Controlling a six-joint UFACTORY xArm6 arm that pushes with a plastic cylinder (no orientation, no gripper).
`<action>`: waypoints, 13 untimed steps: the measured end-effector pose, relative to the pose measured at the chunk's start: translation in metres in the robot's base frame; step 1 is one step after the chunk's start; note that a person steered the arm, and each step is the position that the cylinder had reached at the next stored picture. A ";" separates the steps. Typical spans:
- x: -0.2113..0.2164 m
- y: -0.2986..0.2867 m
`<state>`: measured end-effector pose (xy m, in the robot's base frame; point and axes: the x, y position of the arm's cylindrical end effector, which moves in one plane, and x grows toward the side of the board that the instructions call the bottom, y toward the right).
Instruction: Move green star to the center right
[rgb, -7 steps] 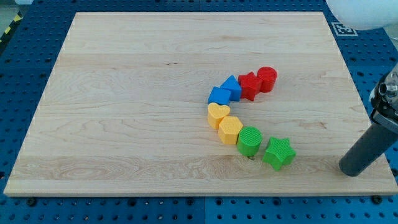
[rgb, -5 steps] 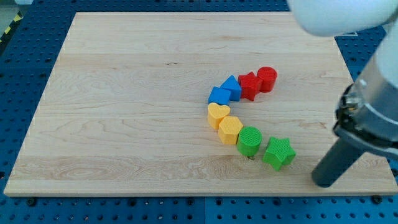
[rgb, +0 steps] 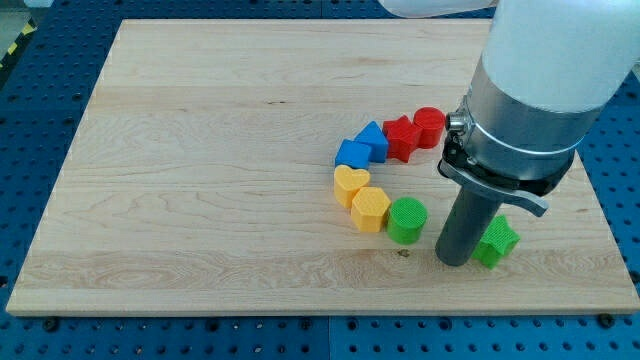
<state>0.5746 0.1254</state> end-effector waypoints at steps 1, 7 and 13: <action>-0.003 0.028; -0.049 0.099; -0.069 0.165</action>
<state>0.5053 0.2908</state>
